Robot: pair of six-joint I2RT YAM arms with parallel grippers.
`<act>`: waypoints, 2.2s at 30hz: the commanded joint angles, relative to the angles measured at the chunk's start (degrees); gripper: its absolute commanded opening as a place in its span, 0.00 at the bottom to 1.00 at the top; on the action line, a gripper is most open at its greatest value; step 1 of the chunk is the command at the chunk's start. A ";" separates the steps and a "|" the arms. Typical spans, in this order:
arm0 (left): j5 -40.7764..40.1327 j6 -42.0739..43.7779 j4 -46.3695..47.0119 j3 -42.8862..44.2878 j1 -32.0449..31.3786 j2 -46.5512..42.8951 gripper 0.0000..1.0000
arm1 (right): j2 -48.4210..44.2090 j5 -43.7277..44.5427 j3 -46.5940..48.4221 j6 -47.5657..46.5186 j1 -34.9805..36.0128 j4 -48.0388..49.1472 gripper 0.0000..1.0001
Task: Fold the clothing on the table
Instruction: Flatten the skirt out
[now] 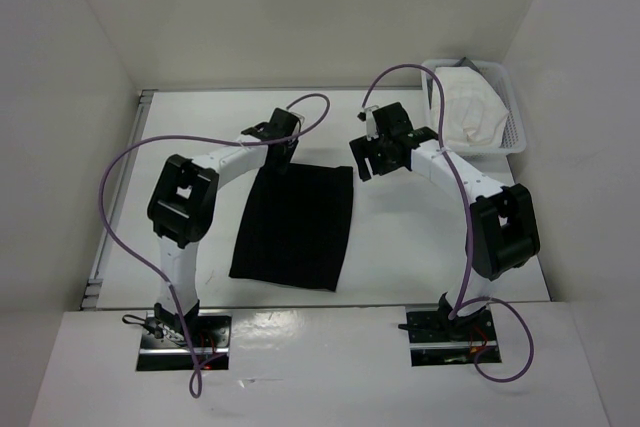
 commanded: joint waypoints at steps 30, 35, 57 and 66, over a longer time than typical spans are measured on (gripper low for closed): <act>4.20 -0.34 -2.39 2.01 1.58 5.18 0.18 | -3.57 -0.63 -1.29 -0.42 -0.95 3.18 0.79; 4.20 -0.34 -2.92 1.48 1.59 4.57 0.05 | -3.04 -0.63 -1.29 -0.42 -0.95 3.71 0.79; 6.92 1.85 -5.82 0.34 2.64 -7.74 0.00 | 15.68 -13.11 6.88 -0.42 -1.48 13.10 0.74; 13.15 4.23 -11.79 2.89 2.64 -14.15 0.00 | 15.68 -20.39 6.36 -2.08 -3.23 15.31 0.74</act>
